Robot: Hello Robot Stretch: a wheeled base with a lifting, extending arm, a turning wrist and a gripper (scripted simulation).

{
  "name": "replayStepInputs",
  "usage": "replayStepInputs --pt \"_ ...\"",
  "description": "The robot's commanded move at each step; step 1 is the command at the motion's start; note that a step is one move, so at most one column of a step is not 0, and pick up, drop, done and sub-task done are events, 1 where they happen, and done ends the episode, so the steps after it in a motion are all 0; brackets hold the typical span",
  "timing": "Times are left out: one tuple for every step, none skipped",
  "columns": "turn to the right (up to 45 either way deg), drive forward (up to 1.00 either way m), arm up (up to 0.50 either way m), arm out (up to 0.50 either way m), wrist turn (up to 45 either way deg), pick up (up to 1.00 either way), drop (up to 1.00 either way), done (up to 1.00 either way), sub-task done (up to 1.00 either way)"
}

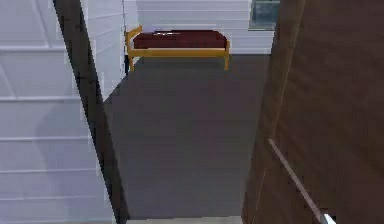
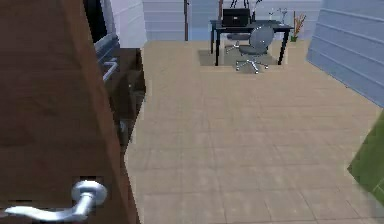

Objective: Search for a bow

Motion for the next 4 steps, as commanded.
replayStepInputs --pt "0.0 1.0 0.0 0.0 0.0 0.0 0.0 0.0 0.0" --pt "0.0 0.2 0.0 0.0 0.0 0.0 0.0 0.0 0.0" --pt "-12.0 0.0 0.0 0.0 0.0 0.0 0.0 0.0 0.0" --pt "0.0 1.0 0.0 0.0 0.0 0.0 0.0 0.0 0.0"
